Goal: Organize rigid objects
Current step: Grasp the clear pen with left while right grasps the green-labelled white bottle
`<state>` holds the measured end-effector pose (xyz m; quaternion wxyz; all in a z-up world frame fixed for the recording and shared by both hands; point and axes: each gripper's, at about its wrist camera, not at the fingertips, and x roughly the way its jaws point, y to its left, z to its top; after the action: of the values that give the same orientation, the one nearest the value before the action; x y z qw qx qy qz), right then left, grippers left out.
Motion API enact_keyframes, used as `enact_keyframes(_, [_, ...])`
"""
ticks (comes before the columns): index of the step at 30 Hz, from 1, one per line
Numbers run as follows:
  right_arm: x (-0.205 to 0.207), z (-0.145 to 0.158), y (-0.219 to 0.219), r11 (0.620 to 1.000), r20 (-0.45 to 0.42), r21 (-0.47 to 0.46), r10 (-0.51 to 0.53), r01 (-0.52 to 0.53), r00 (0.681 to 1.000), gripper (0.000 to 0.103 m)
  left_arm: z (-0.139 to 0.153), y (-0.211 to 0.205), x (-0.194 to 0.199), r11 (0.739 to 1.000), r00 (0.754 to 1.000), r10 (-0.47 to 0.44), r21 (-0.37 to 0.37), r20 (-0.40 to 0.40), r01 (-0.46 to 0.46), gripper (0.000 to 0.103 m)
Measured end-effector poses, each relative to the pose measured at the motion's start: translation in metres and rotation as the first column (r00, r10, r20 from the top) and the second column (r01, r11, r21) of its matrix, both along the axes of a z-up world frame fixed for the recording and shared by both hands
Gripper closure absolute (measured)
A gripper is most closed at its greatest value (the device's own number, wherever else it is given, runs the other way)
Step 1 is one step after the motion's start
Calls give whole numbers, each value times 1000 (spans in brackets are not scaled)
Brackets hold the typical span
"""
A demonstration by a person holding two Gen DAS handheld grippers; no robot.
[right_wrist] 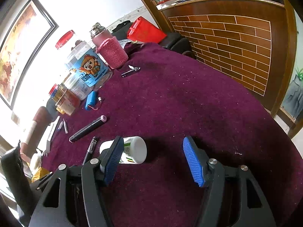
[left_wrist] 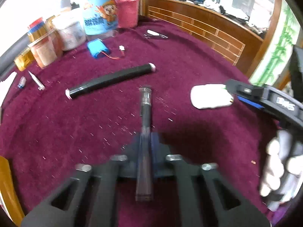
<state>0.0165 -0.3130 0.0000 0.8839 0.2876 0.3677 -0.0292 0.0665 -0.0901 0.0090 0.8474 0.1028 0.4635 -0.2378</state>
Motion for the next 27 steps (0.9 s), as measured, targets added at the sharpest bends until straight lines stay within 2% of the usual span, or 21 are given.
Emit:
enact_keyframes(1, [0,0,1,1000,1,-5,2,-2,1000,42,2,2,-2,1000,1000,-2,-13,-2,2,97])
enact_keyframes(3, [1,0,3,1000,1,-13,6,-6,1000,41,12,8,-16,1000,999,-2,-23,49,3,97])
enact_keyframes(6, [2,0,4,1000,4,-11,17,-17,1000,41,28,27,-30,991,999,20,-132,37,-15,97])
enact_keyframes(11, [3,-1,5,1000,16,-12,28,-28,999,41,64,74,-78,954,997,50,-299,67,-27,97])
enact_keyframes(17, [5,-1,6,999,29,-11,39,-39,999,41,92,142,-151,924,980,142,-373,141,-80,97])
enact_keyframes(20, [4,0,7,998,47,17,63,-64,997,41,93,178,-179,896,970,199,-428,140,-122,97])
enact_keyframes(22, [7,2,12,997,42,2,83,-83,996,41,89,202,-192,875,963,237,-457,125,-156,97])
enact_keyframes(25, [8,11,37,985,41,-29,173,-172,984,41,82,226,-200,858,956,276,-474,102,-197,97])
enact_keyframes(27, [6,13,58,963,22,-24,268,-267,963,40,76,242,-204,842,949,304,-490,83,-227,97])
